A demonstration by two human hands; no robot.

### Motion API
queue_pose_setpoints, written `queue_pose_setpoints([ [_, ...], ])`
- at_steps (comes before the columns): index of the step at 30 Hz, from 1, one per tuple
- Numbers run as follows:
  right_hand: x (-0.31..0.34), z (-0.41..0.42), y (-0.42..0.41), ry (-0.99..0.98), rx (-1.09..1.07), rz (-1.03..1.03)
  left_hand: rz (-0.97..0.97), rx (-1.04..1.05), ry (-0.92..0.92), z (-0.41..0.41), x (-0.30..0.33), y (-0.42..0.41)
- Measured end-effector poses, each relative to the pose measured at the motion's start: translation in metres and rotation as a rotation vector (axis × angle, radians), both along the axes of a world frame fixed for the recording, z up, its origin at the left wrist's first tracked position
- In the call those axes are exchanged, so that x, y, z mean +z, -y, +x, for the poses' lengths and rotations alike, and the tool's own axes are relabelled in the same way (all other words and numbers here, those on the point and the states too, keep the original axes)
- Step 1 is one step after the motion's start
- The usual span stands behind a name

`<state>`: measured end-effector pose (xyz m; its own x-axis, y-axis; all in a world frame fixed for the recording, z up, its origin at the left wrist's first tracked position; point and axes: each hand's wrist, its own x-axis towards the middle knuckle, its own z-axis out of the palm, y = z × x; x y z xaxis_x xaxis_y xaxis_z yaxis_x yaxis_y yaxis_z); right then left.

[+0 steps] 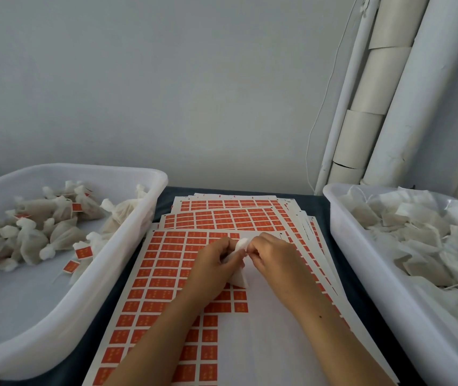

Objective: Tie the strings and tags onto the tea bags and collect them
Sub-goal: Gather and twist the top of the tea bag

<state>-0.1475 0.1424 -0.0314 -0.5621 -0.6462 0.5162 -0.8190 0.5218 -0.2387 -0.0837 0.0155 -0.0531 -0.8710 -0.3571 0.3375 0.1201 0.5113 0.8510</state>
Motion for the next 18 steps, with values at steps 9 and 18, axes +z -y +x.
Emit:
queue_pose_setpoints([
  [9,-0.0027,0.0065,0.0000,0.097,-0.096,-0.130,0.067,0.020,-0.066,-0.0009,0.0006,-0.0027],
  [18,-0.0034,0.0078,0.0058,0.251,-0.183,-0.346,0.186,0.114,-0.125,0.0003,0.0082,-0.0040],
])
